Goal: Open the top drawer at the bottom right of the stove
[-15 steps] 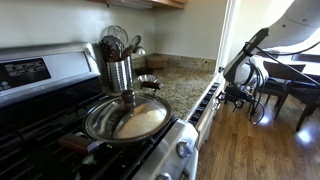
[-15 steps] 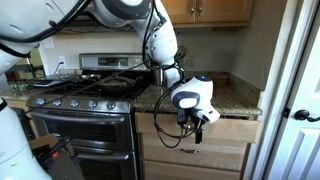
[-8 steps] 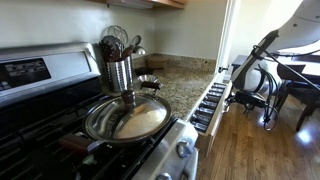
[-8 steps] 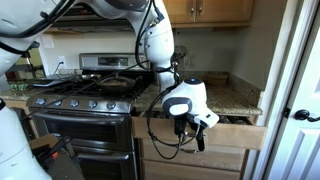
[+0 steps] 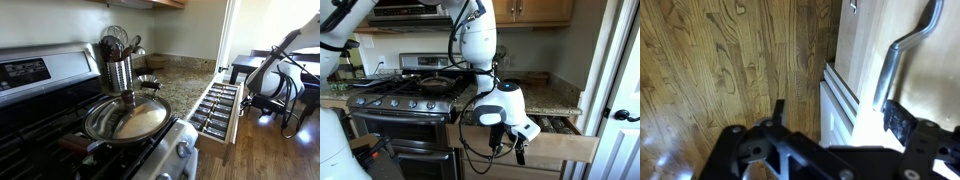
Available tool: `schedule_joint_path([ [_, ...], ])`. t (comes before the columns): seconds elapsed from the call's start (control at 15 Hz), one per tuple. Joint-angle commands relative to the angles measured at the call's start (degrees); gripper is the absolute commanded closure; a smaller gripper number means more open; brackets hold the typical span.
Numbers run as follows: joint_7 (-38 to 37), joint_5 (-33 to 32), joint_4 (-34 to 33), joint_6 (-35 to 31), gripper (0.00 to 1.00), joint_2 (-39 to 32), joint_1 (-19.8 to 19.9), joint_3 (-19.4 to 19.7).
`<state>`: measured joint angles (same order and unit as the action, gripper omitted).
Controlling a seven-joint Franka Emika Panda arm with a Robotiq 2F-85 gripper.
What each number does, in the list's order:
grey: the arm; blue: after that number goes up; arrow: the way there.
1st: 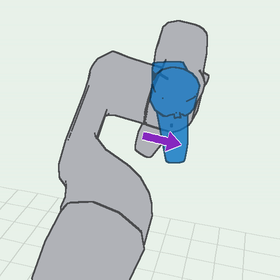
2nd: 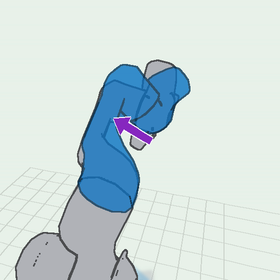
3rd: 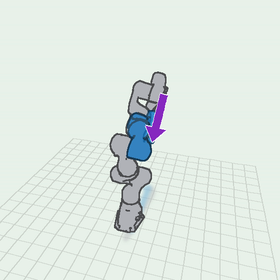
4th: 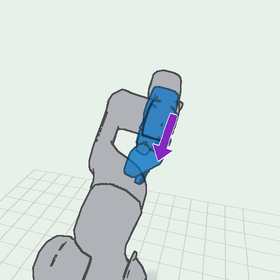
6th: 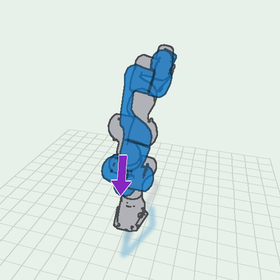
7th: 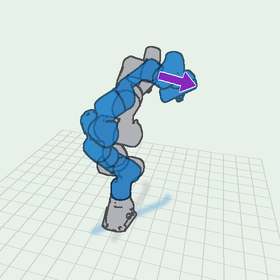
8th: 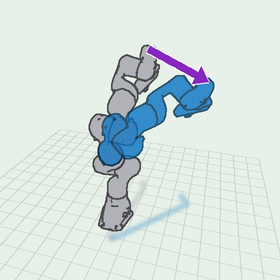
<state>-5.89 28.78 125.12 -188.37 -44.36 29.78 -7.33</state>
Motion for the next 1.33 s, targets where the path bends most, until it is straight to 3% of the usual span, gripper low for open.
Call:
schedule_joint_path([
  [0.0, 3.34, -1.65, 8.67, -1.95, 0.0, 7.11, 8.9, -6.77],
  [0.47, 5.85, -1.18, 17.18, 2.94, 0.0, 19.57, 20.21, -19.03],
  [0.6, 5.36, -0.42, 18.33, 5.59, 0.0, 23.14, 20.42, -20.19],
  [0.73, 4.88, -0.37, 17.75, 8.38, 0.0, 25.06, 18.46, -18.94],
  [0.87, 3.36, -1.38, 16.06, 11.17, 0.0, 25.39, 14.1, -14.85],
  [1.0, 0.14, -3.94, 14.23, 14.51, 0.0, 24.82, 7.93, -8.4],
  [1.2, -6.06, -7.94, 8.77, 21.44, 0.0, 21.13, -4.86, 4.52],
  [1.27, -6.77, -8.36, 6.62, 24.28, 0.0, 20.01, -7.28, 6.67],
])
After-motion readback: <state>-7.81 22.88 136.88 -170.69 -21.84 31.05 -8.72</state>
